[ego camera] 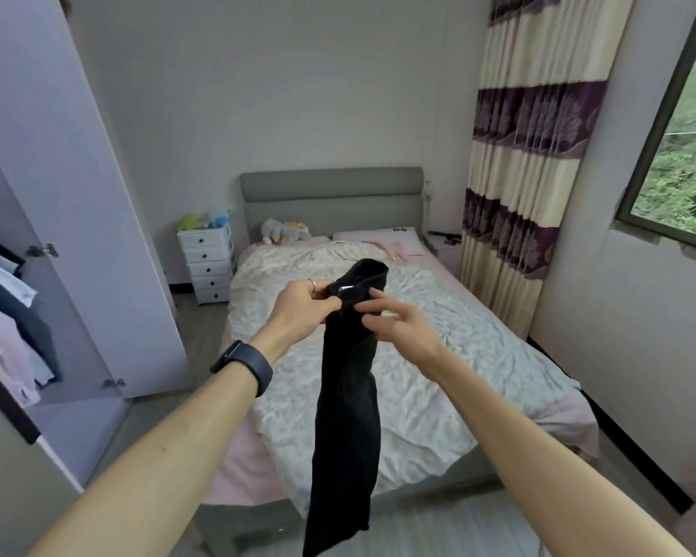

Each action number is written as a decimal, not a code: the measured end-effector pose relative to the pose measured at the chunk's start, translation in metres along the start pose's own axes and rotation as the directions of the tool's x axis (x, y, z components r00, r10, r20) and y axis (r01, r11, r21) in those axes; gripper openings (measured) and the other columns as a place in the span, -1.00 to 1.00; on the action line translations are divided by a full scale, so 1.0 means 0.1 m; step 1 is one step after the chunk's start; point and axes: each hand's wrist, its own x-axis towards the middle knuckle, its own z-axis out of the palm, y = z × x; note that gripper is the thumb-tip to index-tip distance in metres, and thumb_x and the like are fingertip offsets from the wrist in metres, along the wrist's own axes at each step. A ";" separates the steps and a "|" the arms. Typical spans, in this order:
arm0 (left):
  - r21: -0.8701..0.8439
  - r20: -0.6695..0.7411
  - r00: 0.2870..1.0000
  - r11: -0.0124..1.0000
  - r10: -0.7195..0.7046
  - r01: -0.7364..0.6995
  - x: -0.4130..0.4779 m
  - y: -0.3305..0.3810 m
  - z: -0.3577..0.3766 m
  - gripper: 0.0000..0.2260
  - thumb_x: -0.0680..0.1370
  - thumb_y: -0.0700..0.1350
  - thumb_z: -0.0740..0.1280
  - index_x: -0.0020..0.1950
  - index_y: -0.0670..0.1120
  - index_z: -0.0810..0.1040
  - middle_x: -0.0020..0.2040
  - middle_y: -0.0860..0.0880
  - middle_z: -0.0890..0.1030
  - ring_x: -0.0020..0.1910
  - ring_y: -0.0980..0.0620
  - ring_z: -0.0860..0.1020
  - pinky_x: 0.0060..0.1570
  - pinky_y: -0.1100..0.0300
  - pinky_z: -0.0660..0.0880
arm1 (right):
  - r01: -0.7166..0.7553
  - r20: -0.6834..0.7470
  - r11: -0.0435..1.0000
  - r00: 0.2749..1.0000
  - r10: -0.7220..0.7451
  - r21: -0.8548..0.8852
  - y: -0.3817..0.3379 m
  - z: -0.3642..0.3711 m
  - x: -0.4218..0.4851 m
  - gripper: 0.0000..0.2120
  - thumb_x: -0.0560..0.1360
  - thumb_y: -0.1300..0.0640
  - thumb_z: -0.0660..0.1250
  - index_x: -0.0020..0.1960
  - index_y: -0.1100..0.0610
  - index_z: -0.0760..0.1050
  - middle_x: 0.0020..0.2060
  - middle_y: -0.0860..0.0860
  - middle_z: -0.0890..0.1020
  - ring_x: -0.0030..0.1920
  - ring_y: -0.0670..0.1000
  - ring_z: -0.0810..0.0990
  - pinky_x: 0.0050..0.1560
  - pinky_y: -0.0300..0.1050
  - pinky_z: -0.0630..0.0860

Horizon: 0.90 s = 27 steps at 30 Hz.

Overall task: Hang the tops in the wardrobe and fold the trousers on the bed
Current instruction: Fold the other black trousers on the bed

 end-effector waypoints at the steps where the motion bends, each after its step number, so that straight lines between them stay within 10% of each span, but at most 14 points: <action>1: 0.002 0.030 1.000 1.000 0.006 -0.007 -0.01 0.02 -0.03 -0.73 0.51 -0.26 0.39 -0.08 0.13 0.72 -0.09 0.03 0.75 -0.01 0.00 0.70 -0.06 0.18 0.63 | -0.036 -0.114 0.999 0.993 0.033 -0.023 -0.01 -0.07 0.01 -0.77 0.51 0.04 0.48 0.16 -0.09 0.63 0.40 -0.14 0.50 0.17 -0.12 0.62 0.17 -0.13 0.56; 5: 0.051 0.090 0.996 0.998 0.019 -0.023 -0.07 0.11 -0.13 -0.78 0.53 -0.29 0.41 0.03 0.01 0.73 -0.06 -0.05 0.75 -0.02 0.00 0.70 0.00 0.16 0.65 | -0.226 -0.055 0.974 0.972 0.226 0.012 0.05 -0.35 0.05 -0.15 0.45 -0.16 0.52 0.59 -0.08 0.18 0.54 -0.09 0.29 0.49 -0.01 0.34 0.45 0.07 0.30; 8: 0.161 0.085 0.995 0.984 0.057 -0.070 -0.12 0.19 -0.24 -0.80 0.53 -0.25 0.44 0.06 0.01 0.72 -0.05 -0.03 0.75 0.03 -0.01 0.69 0.14 0.09 0.59 | -0.105 0.063 0.989 0.992 0.112 -0.106 -0.02 -0.40 0.07 -0.65 0.51 -0.11 0.48 0.26 -0.05 0.61 0.15 -0.14 0.69 0.18 -0.11 0.64 0.36 0.13 0.49; 11: 0.230 0.007 0.995 0.968 0.097 -0.096 -0.14 0.23 -0.34 -0.84 0.54 -0.14 0.45 0.05 0.09 0.73 -0.10 0.06 0.74 0.02 0.07 0.68 0.18 0.08 0.58 | 0.055 -0.137 0.972 0.987 -0.088 -0.227 -0.12 -0.30 0.14 -0.88 0.54 -0.07 0.45 -0.01 -0.06 0.69 -0.13 -0.17 0.74 -0.08 -0.17 0.70 0.02 -0.07 0.63; 17: 0.281 -0.069 0.994 0.958 0.080 -0.058 -0.20 0.24 -0.21 -0.87 0.50 -0.12 0.47 0.02 0.02 0.74 -0.14 -0.07 0.74 -0.05 -0.09 0.70 0.04 -0.04 0.64 | -0.052 -0.306 0.849 0.943 -0.132 -0.525 -0.14 -0.22 0.19 -0.64 0.52 -0.21 0.39 -0.14 0.09 0.61 -0.25 -0.01 0.67 -0.20 0.01 0.63 -0.19 -0.01 0.55; 22: 0.120 -0.170 0.985 0.993 0.013 0.008 -0.20 0.25 0.00 -0.79 0.42 -0.22 0.52 -0.06 0.09 0.72 -0.29 0.22 0.69 -0.28 0.23 0.67 -0.33 0.31 0.59 | -0.080 -0.398 0.969 0.917 -0.020 -0.232 -0.11 -0.17 0.05 -0.60 0.50 -0.11 0.46 0.22 0.05 0.46 0.09 -0.01 0.59 -0.02 0.05 0.67 0.02 0.04 0.63; 27: -0.124 -0.160 0.972 0.980 -0.174 0.155 -0.15 0.28 0.36 -0.87 0.40 -0.19 0.54 -0.09 -0.01 0.74 -0.17 -0.01 0.74 -0.13 -0.01 0.73 -0.06 0.04 0.68 | -0.111 0.154 0.994 0.982 0.106 0.022 -0.11 -0.11 -0.16 -0.40 0.29 -0.09 0.57 0.30 -0.12 0.54 0.13 -0.12 0.67 0.11 -0.09 0.67 0.16 0.06 0.64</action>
